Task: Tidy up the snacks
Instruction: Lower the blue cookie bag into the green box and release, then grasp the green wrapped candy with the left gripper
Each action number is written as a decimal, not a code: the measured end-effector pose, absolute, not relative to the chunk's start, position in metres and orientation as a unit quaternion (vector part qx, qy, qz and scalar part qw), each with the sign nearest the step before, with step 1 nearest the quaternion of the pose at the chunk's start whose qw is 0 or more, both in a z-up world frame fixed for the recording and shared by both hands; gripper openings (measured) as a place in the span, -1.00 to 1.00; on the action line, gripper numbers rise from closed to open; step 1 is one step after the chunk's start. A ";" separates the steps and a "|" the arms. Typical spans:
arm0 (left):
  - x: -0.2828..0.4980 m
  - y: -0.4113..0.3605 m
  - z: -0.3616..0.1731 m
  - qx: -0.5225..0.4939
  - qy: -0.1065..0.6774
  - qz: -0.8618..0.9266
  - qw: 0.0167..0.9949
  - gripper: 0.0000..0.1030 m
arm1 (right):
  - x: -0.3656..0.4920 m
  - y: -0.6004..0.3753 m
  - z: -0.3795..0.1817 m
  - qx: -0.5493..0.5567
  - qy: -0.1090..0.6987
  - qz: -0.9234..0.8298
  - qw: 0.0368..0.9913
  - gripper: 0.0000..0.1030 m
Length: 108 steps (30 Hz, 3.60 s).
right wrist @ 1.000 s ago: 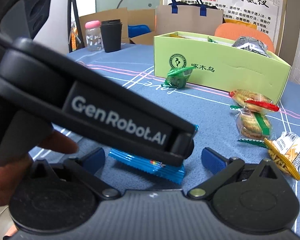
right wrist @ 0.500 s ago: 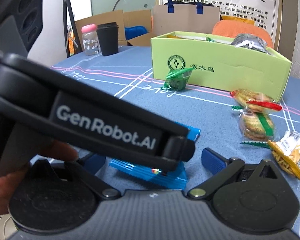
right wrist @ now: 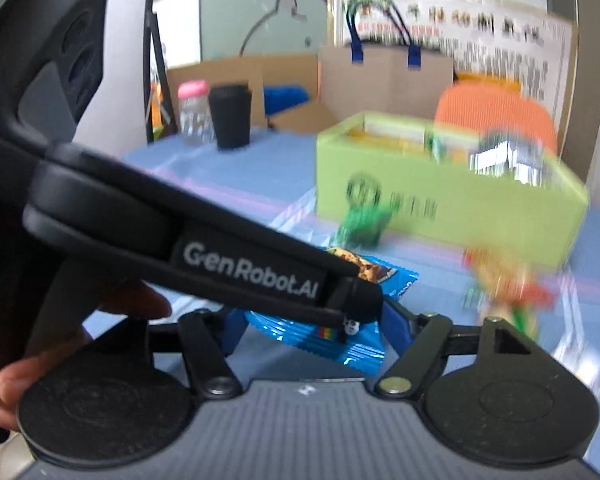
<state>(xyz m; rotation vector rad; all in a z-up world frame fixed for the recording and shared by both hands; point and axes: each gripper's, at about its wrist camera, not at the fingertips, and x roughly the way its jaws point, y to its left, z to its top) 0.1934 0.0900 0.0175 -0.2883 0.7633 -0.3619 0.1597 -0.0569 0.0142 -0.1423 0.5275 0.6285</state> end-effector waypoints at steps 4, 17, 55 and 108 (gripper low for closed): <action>0.239 0.100 0.055 -0.143 0.323 -0.179 0.918 -0.54 | 0.211 -0.047 0.046 -0.098 0.203 0.301 0.927 0.53; 0.396 0.131 0.033 -0.143 0.361 -0.121 0.914 -0.50 | 0.369 -0.019 0.013 -0.038 0.278 0.338 0.898 0.70; 0.293 0.137 -0.014 -0.184 0.424 -0.235 0.855 -0.97 | 0.218 -0.031 -0.020 -0.084 0.308 0.366 0.874 0.99; 0.167 0.118 -0.022 -0.210 0.413 -0.186 0.867 -0.62 | 0.133 -0.048 -0.032 -0.070 0.307 0.301 0.900 0.09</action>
